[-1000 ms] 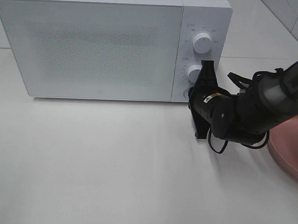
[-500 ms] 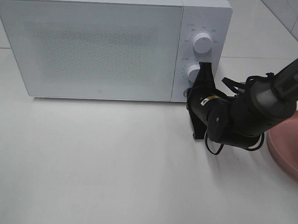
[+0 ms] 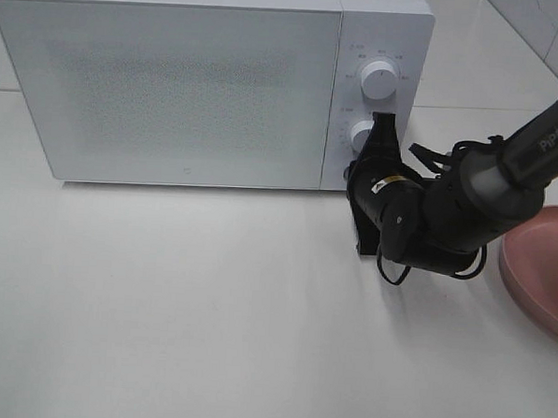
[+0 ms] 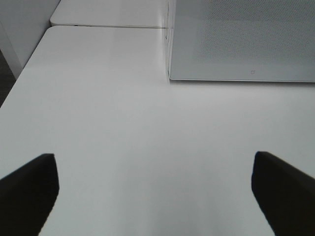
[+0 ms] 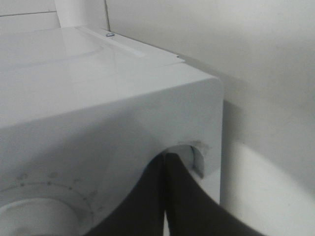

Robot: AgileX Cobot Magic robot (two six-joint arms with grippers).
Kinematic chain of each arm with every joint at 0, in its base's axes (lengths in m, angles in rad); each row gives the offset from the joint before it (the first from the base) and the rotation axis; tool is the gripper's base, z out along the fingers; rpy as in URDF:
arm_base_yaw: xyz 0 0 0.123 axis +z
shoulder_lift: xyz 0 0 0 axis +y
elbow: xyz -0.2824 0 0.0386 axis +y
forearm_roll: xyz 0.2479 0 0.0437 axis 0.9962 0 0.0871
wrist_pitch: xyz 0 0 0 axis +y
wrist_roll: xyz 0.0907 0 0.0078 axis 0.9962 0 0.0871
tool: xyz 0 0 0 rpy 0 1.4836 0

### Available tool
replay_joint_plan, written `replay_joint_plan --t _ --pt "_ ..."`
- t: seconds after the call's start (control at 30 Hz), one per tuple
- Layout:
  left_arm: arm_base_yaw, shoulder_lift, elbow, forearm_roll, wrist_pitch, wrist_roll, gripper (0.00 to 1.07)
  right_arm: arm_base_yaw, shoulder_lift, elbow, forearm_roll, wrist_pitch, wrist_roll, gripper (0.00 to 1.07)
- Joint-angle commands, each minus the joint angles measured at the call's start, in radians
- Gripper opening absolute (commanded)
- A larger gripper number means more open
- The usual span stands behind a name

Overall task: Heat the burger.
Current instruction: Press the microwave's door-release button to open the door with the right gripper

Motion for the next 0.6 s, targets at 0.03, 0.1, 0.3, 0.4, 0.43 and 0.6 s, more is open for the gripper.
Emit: replay_joint_plan --t 0.03,0.1,0.3,0.4,0.43,0.6 --pt "0.004 -0.022 0.004 -0.004 -0.014 -0.004 1.02 -0.027 0.007 -0.093 -0.015 -0.266 -0.02 0.0" --pt "0.004 -0.022 0.004 -0.004 -0.014 -0.004 1.02 -0.027 0.021 -0.112 0.0 -0.292 -0.023 0.0" --pt "0.004 -0.022 0.004 -0.004 -0.014 -0.004 1.02 -0.027 0.035 -0.146 0.029 -0.34 -0.054 0.0" --pt "0.004 -0.022 0.004 -0.004 -0.014 -0.004 1.02 -0.027 0.035 -0.146 0.029 -0.345 -0.054 0.0" --pt "0.004 -0.022 0.004 -0.004 -0.014 -0.004 1.02 -0.027 0.035 -0.146 0.029 -0.345 -0.054 0.0" --pt "0.004 -0.022 0.004 -0.004 -0.014 -0.004 1.02 -0.027 0.035 -0.146 0.028 -0.34 -0.054 0.0"
